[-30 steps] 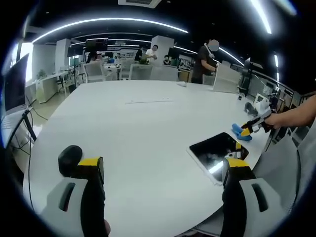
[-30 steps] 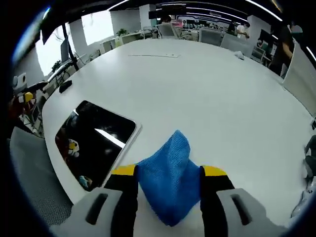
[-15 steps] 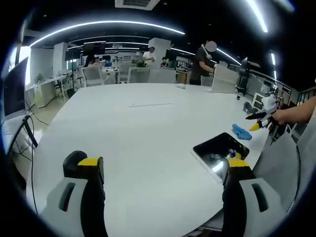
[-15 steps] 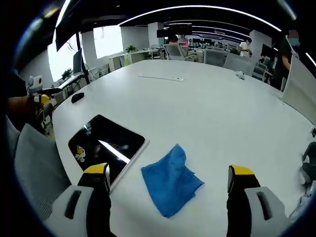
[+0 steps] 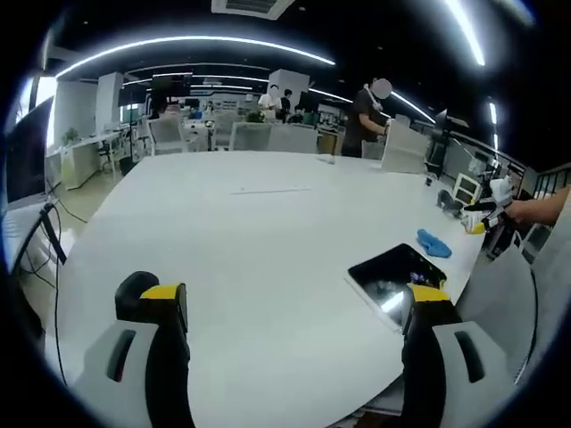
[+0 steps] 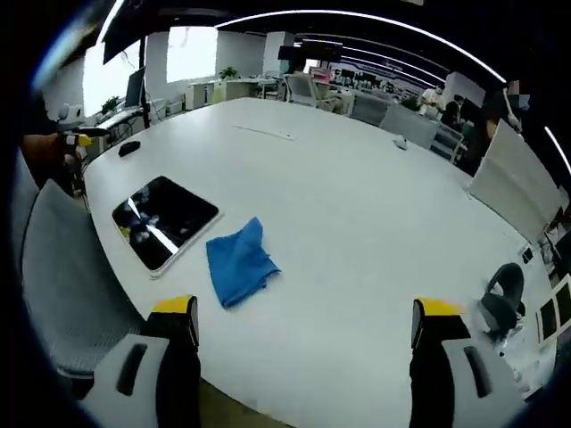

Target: Wipe the mirror surface with the cleaning cloth until all visible marks leave the cleaned area.

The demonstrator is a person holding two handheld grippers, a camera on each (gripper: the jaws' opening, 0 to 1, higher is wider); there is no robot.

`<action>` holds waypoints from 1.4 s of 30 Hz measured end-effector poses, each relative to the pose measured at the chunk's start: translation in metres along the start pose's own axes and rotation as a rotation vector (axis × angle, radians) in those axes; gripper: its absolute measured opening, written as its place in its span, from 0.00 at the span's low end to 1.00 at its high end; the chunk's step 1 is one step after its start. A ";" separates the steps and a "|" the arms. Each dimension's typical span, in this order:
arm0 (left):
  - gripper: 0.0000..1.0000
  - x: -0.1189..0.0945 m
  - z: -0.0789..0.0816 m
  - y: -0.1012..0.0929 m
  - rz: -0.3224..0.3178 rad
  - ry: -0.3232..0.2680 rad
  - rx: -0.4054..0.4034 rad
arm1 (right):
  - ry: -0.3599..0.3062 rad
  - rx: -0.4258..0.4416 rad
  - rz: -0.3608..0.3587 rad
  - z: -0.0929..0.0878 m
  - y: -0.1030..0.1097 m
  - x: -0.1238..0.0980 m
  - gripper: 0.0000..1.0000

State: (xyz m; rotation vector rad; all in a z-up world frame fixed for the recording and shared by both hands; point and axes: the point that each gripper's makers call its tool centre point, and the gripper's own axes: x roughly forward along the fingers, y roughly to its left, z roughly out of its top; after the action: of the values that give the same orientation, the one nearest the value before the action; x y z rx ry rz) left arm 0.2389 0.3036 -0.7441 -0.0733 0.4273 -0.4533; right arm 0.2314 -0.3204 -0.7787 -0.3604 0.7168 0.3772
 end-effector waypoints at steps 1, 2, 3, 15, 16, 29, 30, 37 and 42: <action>0.99 0.000 0.001 0.001 0.004 -0.005 0.000 | -0.013 0.017 -0.022 0.000 -0.015 -0.007 0.98; 0.99 0.000 0.000 0.001 0.009 -0.007 -0.008 | -0.036 0.050 -0.040 0.003 -0.024 -0.009 0.98; 0.99 0.000 0.000 0.002 0.012 -0.008 -0.013 | -0.055 0.078 -0.045 0.007 -0.030 -0.012 0.98; 0.99 -0.013 -0.007 -0.003 0.042 -0.010 -0.006 | -0.161 0.076 0.098 0.045 0.041 0.022 0.98; 0.99 -0.013 -0.008 -0.003 0.045 -0.012 -0.007 | -0.165 0.075 0.102 0.045 0.046 0.024 0.98; 0.99 -0.008 -0.011 -0.020 0.014 -0.003 0.040 | -0.154 0.102 0.096 0.037 0.062 0.045 0.98; 0.99 -0.008 -0.010 -0.019 0.015 -0.005 0.036 | -0.151 0.103 0.085 0.036 0.060 0.045 0.98; 0.99 -0.002 -0.007 -0.017 0.024 -0.022 0.005 | -0.141 0.093 0.105 0.036 0.060 0.047 0.98; 0.99 -0.004 -0.008 -0.018 0.021 -0.014 0.013 | -0.137 0.091 0.127 0.042 0.061 0.050 0.98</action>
State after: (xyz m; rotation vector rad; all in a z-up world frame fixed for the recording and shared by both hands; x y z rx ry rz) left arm 0.2252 0.2896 -0.7473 -0.0593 0.4107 -0.4345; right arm 0.2622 -0.2386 -0.7953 -0.2013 0.6223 0.4832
